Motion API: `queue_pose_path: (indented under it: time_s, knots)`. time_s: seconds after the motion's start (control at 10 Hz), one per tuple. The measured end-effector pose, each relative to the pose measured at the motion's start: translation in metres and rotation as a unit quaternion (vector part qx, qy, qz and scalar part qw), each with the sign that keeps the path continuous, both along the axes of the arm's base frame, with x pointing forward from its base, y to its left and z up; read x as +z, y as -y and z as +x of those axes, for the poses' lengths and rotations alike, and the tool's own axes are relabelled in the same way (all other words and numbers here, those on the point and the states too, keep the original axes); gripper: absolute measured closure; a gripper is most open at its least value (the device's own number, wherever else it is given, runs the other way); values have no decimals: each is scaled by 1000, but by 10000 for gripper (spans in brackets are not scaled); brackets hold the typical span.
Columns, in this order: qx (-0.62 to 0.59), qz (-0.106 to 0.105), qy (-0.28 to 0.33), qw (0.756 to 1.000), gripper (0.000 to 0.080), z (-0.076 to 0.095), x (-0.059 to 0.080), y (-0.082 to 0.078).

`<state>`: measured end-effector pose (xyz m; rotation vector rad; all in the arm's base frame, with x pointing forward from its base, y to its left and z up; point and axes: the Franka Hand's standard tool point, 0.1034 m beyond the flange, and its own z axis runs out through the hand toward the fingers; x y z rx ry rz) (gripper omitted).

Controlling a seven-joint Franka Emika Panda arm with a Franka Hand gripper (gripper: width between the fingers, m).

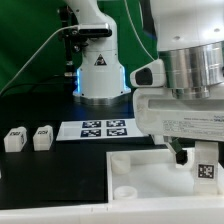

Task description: Assemble one leg

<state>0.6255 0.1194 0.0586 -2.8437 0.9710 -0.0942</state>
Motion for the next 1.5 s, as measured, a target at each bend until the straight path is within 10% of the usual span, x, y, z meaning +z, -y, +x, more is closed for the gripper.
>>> queue_pose_path:
  time_s: [0.2,0.3,0.5,0.9,1.2,1.5]
  knots:
    - [164,-45,16,985,150,3,1,1]
    - [133,-39,14,990,150,3,1,0]
    - [107,-35,12,994,410,3,1,0]
    - [-105,-2,-7,994,512,3,0,0]
    - [-340,32,-25,940,512,3,-1,-4]
    - [-553,90,-49,827,512,5,-1,-3]
